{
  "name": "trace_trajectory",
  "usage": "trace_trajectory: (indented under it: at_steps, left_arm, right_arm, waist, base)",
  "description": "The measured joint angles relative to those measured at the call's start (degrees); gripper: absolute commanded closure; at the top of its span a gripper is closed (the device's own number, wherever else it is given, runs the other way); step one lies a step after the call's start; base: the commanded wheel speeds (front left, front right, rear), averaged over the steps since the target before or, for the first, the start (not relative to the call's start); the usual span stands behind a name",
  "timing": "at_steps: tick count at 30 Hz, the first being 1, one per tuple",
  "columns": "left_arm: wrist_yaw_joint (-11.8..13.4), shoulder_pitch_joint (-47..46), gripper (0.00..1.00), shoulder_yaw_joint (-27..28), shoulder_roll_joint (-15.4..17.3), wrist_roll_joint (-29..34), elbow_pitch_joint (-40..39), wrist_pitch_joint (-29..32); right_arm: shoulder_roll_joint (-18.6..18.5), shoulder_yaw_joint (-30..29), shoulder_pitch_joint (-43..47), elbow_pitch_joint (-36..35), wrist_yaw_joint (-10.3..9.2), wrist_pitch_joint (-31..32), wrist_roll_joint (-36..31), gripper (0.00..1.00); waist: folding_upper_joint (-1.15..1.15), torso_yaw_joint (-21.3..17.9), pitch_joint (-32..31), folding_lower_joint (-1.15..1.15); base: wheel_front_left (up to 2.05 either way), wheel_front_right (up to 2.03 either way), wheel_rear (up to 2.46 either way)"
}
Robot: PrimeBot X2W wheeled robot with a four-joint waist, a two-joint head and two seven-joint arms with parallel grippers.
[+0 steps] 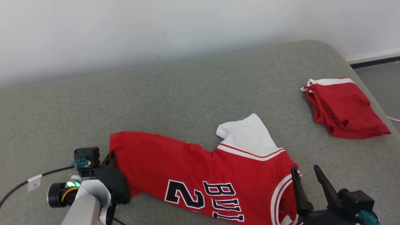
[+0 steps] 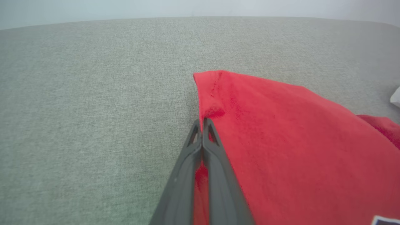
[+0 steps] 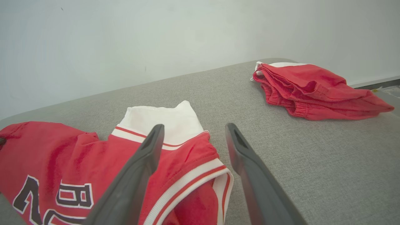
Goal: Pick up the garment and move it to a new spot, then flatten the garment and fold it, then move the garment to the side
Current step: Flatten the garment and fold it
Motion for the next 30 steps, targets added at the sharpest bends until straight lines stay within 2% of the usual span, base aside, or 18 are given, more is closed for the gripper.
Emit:
trace_trajectory:
  at_steps: [4,7,12,15,20,27,28,29,30]
  left_arm:
    - [-0.8,2.7,1.0,-0.1,-0.9,-1.2,-4.4,-2.1]
    - [-1.9,7.2,1.0,-0.2,-1.8,-3.8,-10.6,-1.5]
    - [-3.1,21.1,1.0,-1.5,-2.7,-12.4,-26.8,5.4]
    - [-3.0,30.5,1.0,-2.8,-1.6,-14.1,-36.3,11.8]
    - [0.3,39.3,1.0,-3.0,0.6,-14.9,-46.2,19.1]
    - [3.8,41.7,1.0,-3.6,2.8,-11.5,-47.8,22.2]
    - [4.0,41.7,0.88,-3.7,2.9,-11.3,-47.7,22.3]
    - [4.1,41.7,0.0,-3.8,2.8,-11.1,-47.7,22.0]
    - [4.4,41.7,0.0,-3.9,2.8,-11.0,-47.5,22.1]
  right_arm:
    - [0.0,-0.2,0.7,-0.4,0.0,0.4,0.0,0.0]
    - [0.0,-0.8,1.2,-1.0,0.0,0.5,0.0,0.0]
    - [0.0,-2.0,2.1,-1.6,0.0,0.8,0.0,0.0]
    - [0.1,-2.6,2.4,-1.8,0.0,0.7,0.0,0.0]
    - [0.3,-2.6,2.3,-1.6,0.0,0.9,0.0,0.0]
    - [0.4,-1.9,1.5,-1.2,0.0,1.0,-0.2,0.0]
    - [0.4,-1.8,1.5,-1.1,0.0,1.0,-0.2,0.0]
    - [0.4,-1.8,1.5,-1.1,0.0,1.0,-0.2,0.0]
    - [0.4,-1.7,1.4,-1.0,0.0,1.0,-0.2,0.0]
  waist:
    - [0.0,1.4,-0.8,0.0]
    - [0.0,2.6,-1.2,0.0]
    - [0.0,4.3,-1.1,0.0]
    - [0.0,5.3,-0.7,0.0]
    - [0.0,6.8,-0.1,0.0]
    - [0.0,7.7,-0.1,0.0]
    - [0.0,7.7,-0.1,0.0]
    - [0.0,7.7,-0.2,0.0]
    - [0.0,7.6,-0.2,0.0]
  base:
    - [0.0,0.0,0.0]
    - [0.0,0.0,0.0]
    - [0.0,0.0,0.0]
    - [0.0,0.0,0.0]
    - [0.0,0.0,0.0]
    - [0.0,0.0,0.0]
    - [0.0,0.0,0.0]
    - [0.0,0.0,0.0]
    - [0.0,0.0,0.0]
